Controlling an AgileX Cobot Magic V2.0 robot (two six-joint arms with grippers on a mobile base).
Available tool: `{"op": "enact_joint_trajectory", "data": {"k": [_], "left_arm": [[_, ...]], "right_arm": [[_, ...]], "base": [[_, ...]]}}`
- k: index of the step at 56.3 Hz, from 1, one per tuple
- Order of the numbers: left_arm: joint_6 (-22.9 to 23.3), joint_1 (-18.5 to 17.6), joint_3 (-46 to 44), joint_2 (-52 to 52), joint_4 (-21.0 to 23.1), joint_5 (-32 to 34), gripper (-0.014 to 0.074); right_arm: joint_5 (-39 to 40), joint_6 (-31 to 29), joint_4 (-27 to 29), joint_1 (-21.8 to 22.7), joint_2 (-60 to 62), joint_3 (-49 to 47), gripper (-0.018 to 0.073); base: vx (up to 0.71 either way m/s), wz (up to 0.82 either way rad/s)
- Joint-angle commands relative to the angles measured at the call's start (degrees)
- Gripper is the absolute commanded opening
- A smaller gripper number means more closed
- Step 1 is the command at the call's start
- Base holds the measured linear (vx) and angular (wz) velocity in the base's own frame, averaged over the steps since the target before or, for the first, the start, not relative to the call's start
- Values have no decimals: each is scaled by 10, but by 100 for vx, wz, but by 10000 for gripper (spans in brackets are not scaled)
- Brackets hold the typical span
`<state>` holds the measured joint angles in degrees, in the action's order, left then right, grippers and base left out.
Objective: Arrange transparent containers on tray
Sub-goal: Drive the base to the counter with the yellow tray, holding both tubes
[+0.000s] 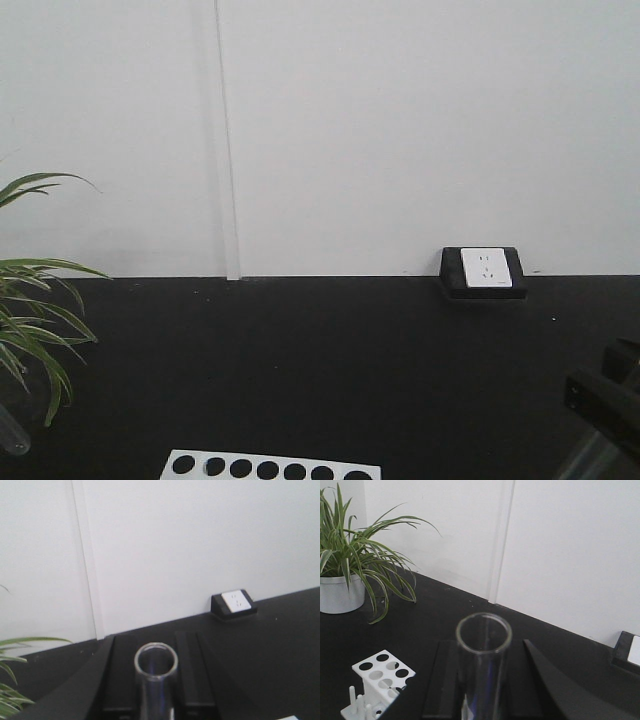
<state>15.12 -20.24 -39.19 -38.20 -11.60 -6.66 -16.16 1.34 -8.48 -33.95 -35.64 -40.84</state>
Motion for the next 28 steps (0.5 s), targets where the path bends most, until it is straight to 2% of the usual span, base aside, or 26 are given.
{"op": "enact_joint_trajectory", "data": {"k": [1,28], "left_arm": [[2,-3,-18,4,1,42,111],[2,-3,-18,3,1,43,111]], "right_arm": [[47,-3,-10,4,0,-15,-11],[48,-3,-10,4,0,-15,-11]], "base": [[0,0],[0,0]]}}
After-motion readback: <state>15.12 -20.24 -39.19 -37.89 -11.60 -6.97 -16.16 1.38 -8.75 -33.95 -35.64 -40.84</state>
